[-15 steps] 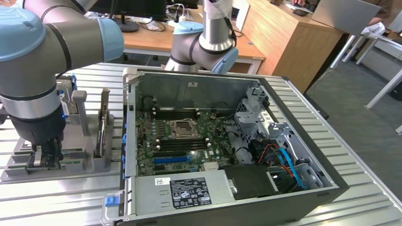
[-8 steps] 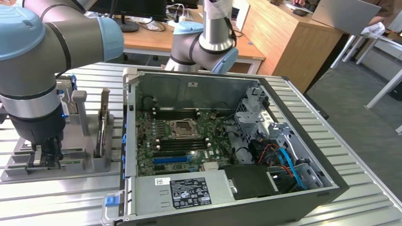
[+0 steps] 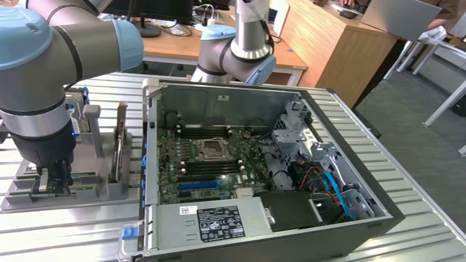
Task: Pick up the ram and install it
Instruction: 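Pick up the ram and move it above insertion slot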
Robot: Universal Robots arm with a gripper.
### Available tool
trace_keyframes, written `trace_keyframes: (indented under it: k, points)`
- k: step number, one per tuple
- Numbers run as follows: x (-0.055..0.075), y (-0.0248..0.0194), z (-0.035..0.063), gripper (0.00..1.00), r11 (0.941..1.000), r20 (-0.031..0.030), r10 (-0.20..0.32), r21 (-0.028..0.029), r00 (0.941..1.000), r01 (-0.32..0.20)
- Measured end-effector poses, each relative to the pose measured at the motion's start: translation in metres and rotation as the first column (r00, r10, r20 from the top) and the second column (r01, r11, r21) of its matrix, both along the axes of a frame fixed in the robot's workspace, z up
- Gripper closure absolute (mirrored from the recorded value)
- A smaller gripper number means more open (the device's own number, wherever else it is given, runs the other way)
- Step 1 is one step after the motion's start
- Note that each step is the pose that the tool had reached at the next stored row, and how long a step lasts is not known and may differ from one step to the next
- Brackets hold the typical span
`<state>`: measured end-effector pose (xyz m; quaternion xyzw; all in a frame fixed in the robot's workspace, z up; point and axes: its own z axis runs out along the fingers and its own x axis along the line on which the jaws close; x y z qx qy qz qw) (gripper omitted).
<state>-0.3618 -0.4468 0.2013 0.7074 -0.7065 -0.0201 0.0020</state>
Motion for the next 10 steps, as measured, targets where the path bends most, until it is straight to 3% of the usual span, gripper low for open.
trace_keyframes:
  k: [2,3,10]
  points:
    - [0.0000,0.0000,0.0000,0.72,1.0000,-0.0001,0.000,0.0000,1.0000,0.000]
    - [0.0000,0.0000,0.0000,0.79,1.0000,0.0000,0.000,0.0000,1.0000,0.000]
    - [0.0000,0.0000,0.0000,0.79,1.0000,0.0000,0.000,0.0000,1.0000,0.000]
